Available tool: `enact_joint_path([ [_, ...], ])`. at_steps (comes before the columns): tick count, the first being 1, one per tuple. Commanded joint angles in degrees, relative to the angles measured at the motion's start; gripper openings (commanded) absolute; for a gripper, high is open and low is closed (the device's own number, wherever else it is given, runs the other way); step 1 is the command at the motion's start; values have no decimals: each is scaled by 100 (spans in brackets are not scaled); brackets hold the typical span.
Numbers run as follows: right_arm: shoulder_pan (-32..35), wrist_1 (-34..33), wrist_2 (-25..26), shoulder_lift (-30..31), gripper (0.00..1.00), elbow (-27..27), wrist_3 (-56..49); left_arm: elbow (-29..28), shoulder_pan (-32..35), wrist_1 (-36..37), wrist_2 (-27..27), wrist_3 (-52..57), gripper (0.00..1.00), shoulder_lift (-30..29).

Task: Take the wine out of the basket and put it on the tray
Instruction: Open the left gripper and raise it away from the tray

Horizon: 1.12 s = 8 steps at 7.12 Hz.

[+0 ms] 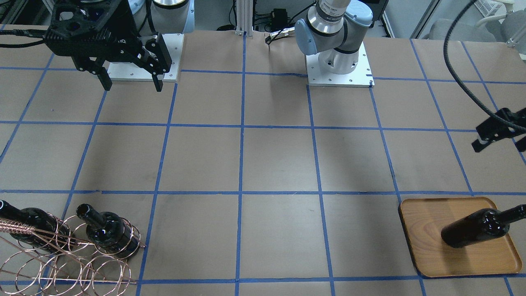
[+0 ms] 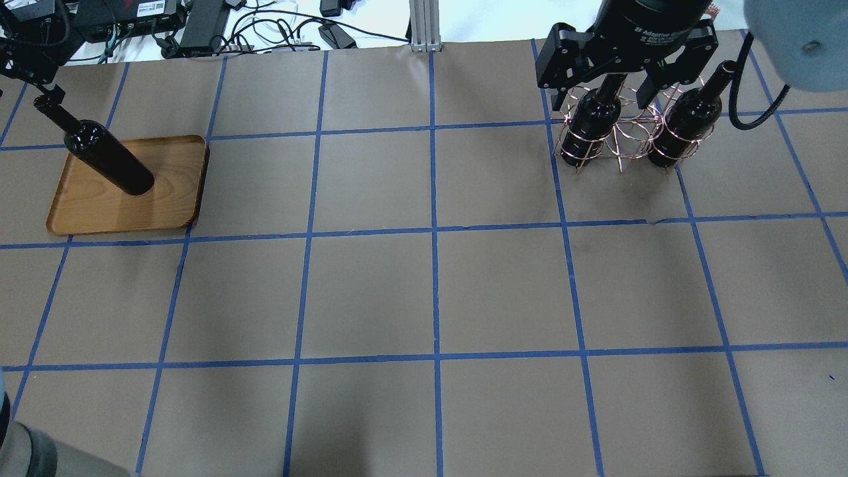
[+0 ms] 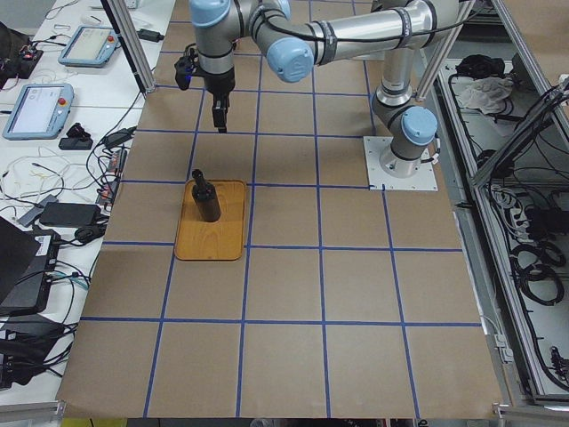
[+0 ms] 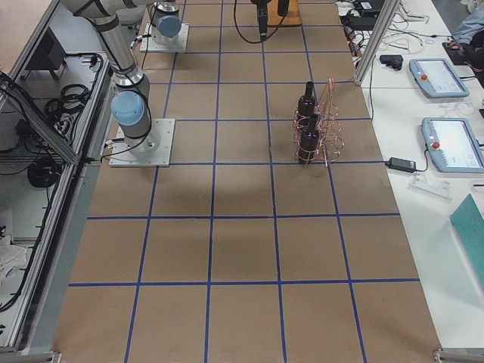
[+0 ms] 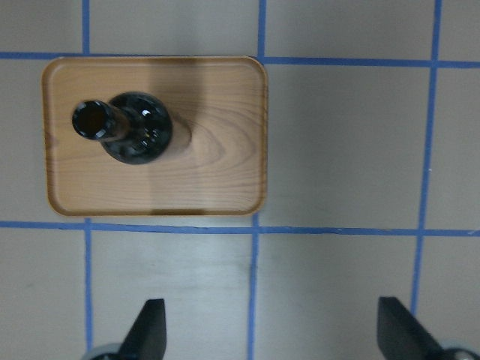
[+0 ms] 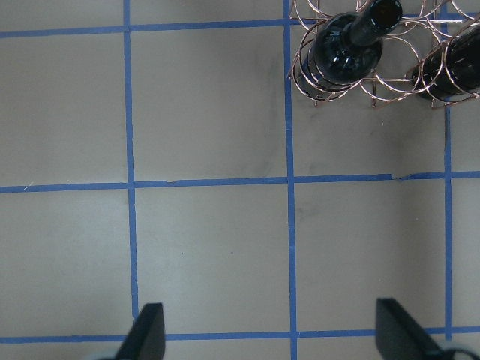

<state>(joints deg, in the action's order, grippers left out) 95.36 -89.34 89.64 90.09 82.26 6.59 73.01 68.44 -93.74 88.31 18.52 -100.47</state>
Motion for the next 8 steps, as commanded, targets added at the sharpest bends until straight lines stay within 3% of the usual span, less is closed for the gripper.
enact_joint_path([
  [1, 0, 22, 1, 0, 100, 0, 0, 492, 1122, -83, 72, -657, 100, 588],
  [4, 0, 31, 10, 0, 100, 0, 0, 784, 2119, -83, 2, -1579, 100, 993],
  [8, 0, 31, 27, 0, 100, 0, 0, 1232, 2139, -101, 63, -1589, 100, 1311],
])
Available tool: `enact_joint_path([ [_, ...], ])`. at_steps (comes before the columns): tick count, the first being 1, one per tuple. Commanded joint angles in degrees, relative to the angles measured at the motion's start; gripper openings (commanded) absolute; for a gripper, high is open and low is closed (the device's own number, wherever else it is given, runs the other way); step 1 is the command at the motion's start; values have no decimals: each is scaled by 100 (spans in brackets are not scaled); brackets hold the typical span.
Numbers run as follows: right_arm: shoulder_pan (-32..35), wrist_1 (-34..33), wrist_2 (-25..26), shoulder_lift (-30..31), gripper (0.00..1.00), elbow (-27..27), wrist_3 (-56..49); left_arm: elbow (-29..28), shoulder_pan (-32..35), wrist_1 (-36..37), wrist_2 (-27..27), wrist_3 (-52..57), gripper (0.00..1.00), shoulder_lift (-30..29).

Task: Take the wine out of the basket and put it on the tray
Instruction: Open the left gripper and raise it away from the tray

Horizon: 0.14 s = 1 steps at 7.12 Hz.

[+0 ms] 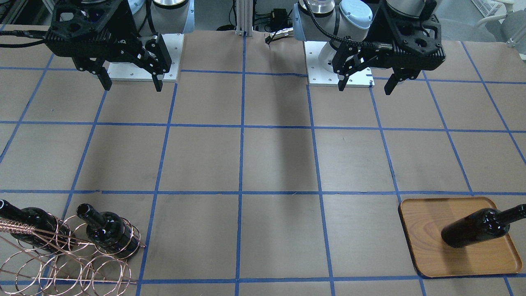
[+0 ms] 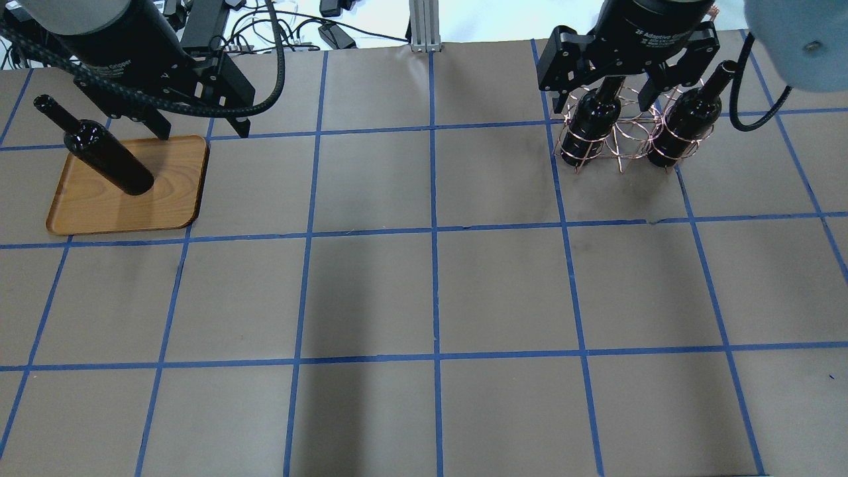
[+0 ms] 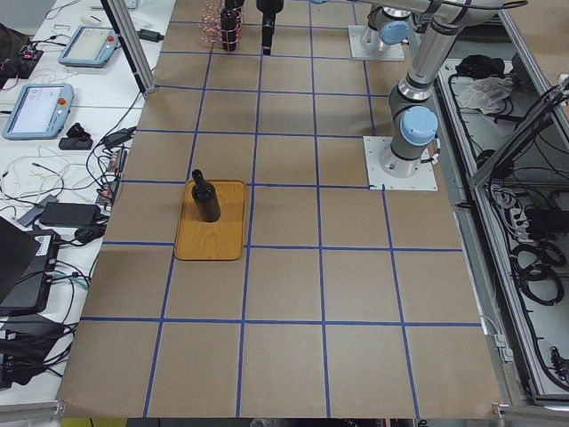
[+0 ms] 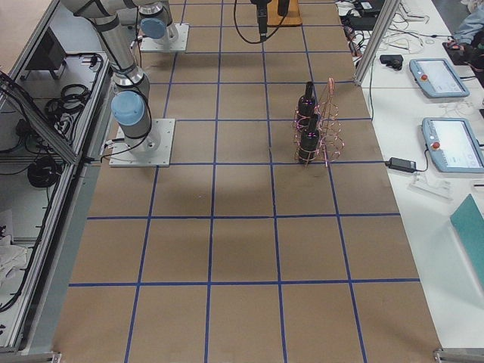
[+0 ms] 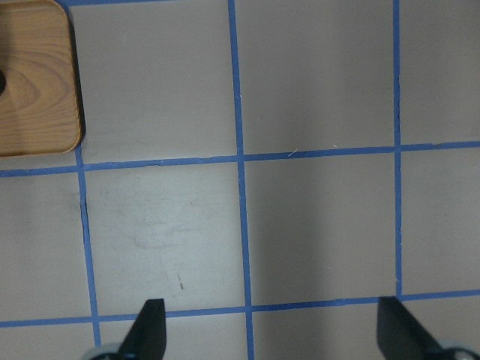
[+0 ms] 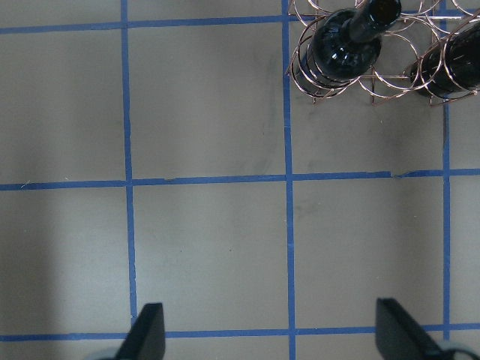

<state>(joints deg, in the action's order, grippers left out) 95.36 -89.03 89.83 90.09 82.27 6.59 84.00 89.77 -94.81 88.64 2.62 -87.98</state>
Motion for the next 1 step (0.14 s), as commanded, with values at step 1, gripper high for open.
enact_joint_path([
  [1, 0, 0, 0, 0, 100, 0, 0, 152, 5, -11, 31, 1, 100, 62],
])
